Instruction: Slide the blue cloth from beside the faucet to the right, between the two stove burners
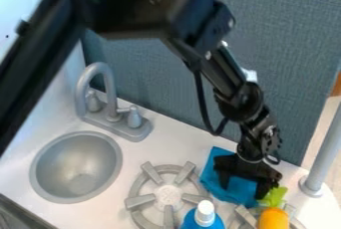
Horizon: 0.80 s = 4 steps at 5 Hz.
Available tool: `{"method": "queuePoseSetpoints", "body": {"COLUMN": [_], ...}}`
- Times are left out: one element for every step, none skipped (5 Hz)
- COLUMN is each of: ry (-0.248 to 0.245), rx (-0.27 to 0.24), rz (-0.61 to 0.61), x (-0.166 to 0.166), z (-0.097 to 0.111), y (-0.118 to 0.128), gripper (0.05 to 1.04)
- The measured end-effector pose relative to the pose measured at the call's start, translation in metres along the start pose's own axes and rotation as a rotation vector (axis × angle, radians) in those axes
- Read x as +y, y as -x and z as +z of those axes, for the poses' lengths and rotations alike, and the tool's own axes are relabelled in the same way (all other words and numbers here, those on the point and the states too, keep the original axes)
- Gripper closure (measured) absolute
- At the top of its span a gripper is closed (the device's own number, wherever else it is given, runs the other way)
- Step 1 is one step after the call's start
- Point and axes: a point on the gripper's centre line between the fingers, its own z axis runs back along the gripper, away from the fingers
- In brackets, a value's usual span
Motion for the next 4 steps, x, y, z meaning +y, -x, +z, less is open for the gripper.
{"method": "queuePoseSetpoints", "body": {"ry": [0.036,0.125,0.110,0.054], "rx": [0.001,-0.028,0.033,0.081], "rz": [0.037,0.092,-0.010,-0.126], "x": [0.017,0.056,0.086,0.110], "z": [0.029,0.084,0.133,0.170], "y": [0.003,0.003,0.030,0.062], "gripper": [0.083,0.083,0.083,0.083]}}
